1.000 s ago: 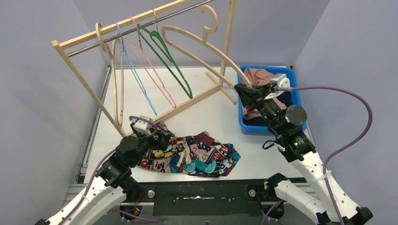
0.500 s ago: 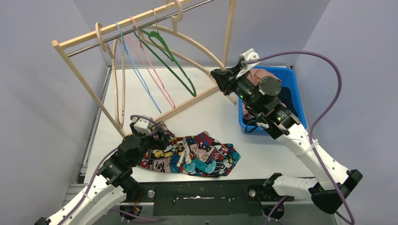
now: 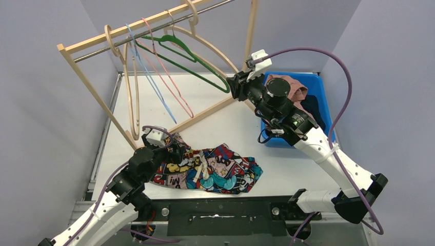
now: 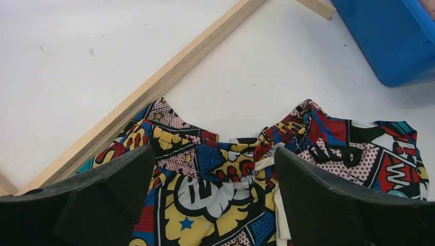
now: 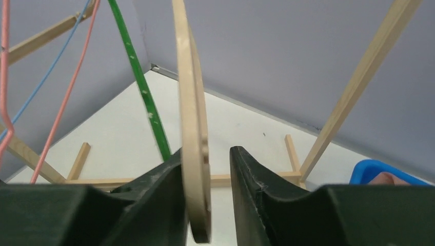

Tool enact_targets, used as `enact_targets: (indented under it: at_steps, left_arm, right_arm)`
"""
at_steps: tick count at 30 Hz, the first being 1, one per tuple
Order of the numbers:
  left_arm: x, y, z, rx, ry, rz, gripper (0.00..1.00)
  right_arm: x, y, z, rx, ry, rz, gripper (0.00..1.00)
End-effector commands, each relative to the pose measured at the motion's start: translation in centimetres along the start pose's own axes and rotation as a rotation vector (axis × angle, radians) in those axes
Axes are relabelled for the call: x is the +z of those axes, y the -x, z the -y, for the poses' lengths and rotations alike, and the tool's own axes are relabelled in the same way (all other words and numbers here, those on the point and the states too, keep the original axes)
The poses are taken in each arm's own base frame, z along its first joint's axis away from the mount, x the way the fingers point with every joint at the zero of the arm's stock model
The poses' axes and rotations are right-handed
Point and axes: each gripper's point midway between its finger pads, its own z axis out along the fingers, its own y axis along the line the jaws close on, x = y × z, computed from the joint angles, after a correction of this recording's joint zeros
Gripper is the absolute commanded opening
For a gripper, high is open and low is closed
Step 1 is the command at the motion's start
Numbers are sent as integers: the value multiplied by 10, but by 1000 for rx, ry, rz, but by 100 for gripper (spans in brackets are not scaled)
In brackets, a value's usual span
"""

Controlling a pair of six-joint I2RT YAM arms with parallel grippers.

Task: Remove the shorts from the hanger
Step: Place the hanger on the clothes rod, then pick up the shorts at the center of the board.

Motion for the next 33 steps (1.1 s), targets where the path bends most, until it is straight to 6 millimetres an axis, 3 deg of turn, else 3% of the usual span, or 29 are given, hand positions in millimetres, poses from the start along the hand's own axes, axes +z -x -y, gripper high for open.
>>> enact_targets:
  at_steps: [1, 5, 10, 13, 16, 21, 25, 29, 33]
  left_arm:
    - [-5, 33, 3, -13, -4, 83, 88]
    - [-5, 33, 3, -13, -5, 85, 88]
    - [-4, 32, 2, -14, 1, 82, 88]
    - [-3, 33, -3, -12, 34, 84, 88]
    - [-2, 33, -7, -16, 50, 82, 88]
    - [-2, 33, -7, -20, 50, 81, 88]
    - [-3, 34, -10, -25, 65, 84, 88]
    - [-4, 36, -13, -31, 78, 95, 88]
    - [-4, 37, -18, -33, 106, 102, 88]
  right_arm:
    - [-11, -20, 8, 17, -40, -13, 38]
    - [-27, -40, 15, 70, -68, 30, 69]
    - [-47, -85, 25, 91, -109, -13, 78]
    - [-53, -121, 11, 51, -13, -58, 80]
    - [-58, -173, -6, 79, 76, -158, 85]
    - [-67, -243, -60, 8, 385, -237, 93]
    - [-58, -273, -73, -5, 425, -285, 95]
    - [-39, -293, -82, 33, 424, -305, 97]
    - [-18, -325, -83, 98, 364, -390, 99]
